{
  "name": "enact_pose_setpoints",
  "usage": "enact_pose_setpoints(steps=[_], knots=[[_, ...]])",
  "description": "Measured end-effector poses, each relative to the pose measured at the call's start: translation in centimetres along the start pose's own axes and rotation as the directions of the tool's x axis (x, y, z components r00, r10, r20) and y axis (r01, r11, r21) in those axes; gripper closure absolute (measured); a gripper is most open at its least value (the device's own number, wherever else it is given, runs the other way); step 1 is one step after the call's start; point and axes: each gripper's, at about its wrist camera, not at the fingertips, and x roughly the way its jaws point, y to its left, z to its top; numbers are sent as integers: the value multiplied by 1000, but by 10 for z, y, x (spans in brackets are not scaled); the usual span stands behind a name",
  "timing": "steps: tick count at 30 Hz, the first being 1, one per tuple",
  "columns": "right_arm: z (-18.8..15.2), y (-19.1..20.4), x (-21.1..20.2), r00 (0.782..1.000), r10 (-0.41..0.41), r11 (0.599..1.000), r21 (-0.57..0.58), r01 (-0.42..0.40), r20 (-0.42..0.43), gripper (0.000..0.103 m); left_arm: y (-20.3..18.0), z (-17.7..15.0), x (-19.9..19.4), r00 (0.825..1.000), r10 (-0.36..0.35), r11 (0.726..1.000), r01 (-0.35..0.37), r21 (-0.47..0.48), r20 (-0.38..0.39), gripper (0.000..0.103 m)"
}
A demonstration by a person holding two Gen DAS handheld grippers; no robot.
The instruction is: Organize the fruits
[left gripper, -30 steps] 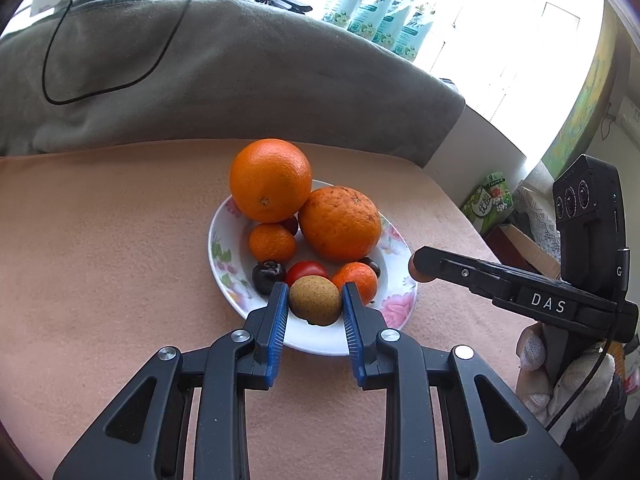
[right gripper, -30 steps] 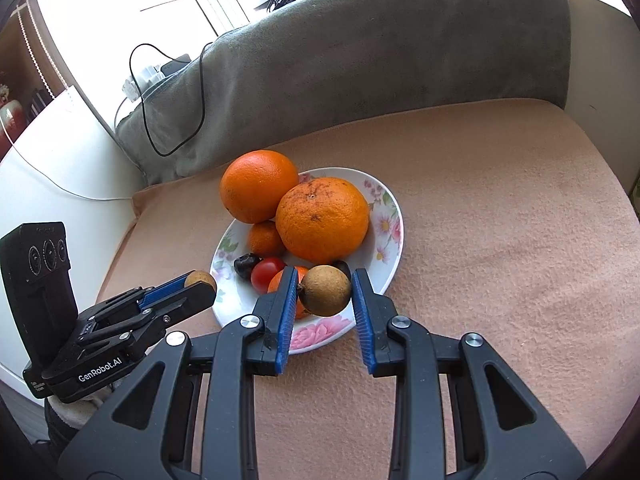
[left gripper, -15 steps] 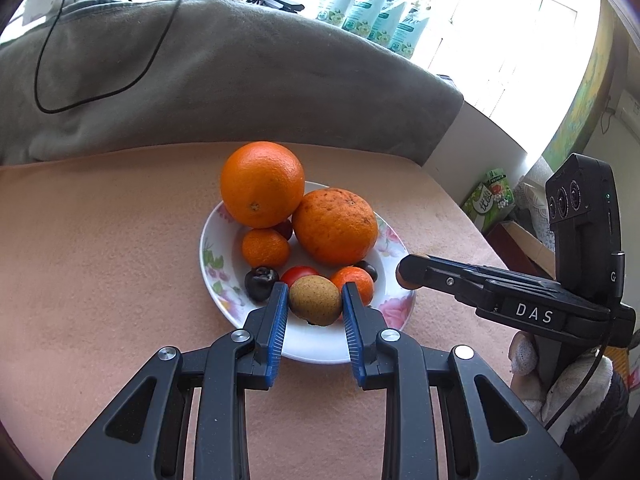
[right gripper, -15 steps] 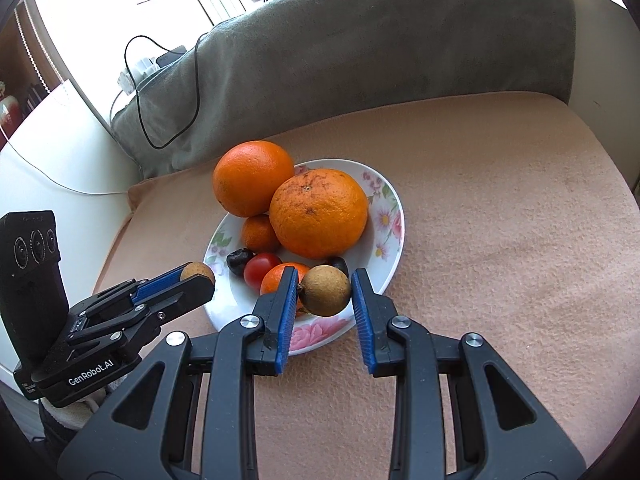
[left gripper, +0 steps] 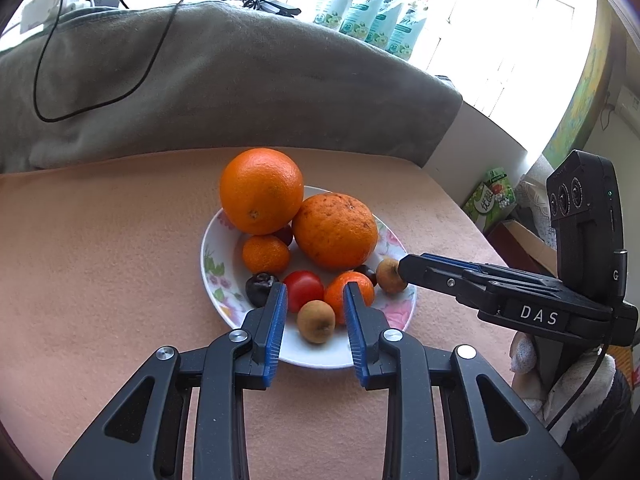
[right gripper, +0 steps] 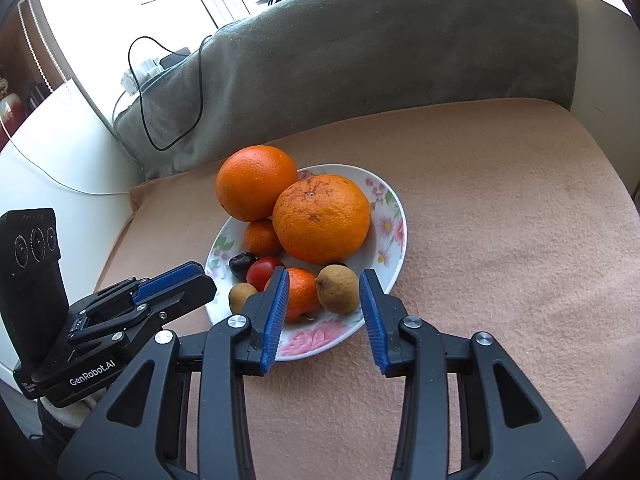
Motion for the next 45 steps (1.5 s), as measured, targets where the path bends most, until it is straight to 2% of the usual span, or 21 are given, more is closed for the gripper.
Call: enact_pose_setpoints(steps=[3,6,12,15,17,18,19,21,23,25,28,33,41,43,45], knots=[[1,0,-2,1000,-3,1000,1,3,6,65,-1,0,-1,1000,5,1000,-5,3,3,71],[1,-1,-5,1000,-4,1000,2,4,12,65,-1,2,-2,1000,10,1000,-10,1,9,60],[0,-3,-11,1000,-8,1000,5,8,22,65,0,1,-2,1000,15,1000,-15,-1,11,60],[1,-3,-13,1000,-14,1000,0,14,28,65,0,1,-3,1000,14,1000,-14,-2,17,54],[1,-3,-16,999,-19,1000,-4,19,34,56,0,1,-5,1000,13,1000,-13,-3,21,53],[1,-3,-18,999,-23,1000,-4,23,42,40,0,1,-5,1000,16,1000,-16,0,23,53],[0,-3,-21,998,-27,1000,-4,27,55,31,-1,1,-5,1000,18,1000,-18,3,23,51],[0,-2,-26,997,-32,999,-10,33,76,30,-1,1,-7,999,23,1000,-23,6,28,46],[0,0,-31,995,-45,999,-20,47,87,29,0,0,-10,999,26,1000,-26,5,36,45],[0,2,-35,994,-59,998,-28,62,96,24,0,1,-12,998,33,999,-34,8,43,41],[-2,2,-41,992,-71,997,-33,75,108,23,-1,1,-17,996,62,998,-63,13,58,34],[-8,6,-47,987,-103,993,-52,110,120,23,1,1,-27,993,95,995,-95,0,71,33],[-18,19,-63,971,-171,977,-95,189,165,23,-6,-5,-52,980,173,984,-177,30,96,32],[-21,21,-67,968,-183,974,-99,202,174,23,-6,-8,-58,976,195,980,-199,31,98,24],[-24,23,-69,964,-195,971,-102,215,181,22,-7,-12,-64,968,224,973,-229,33,111,23]])
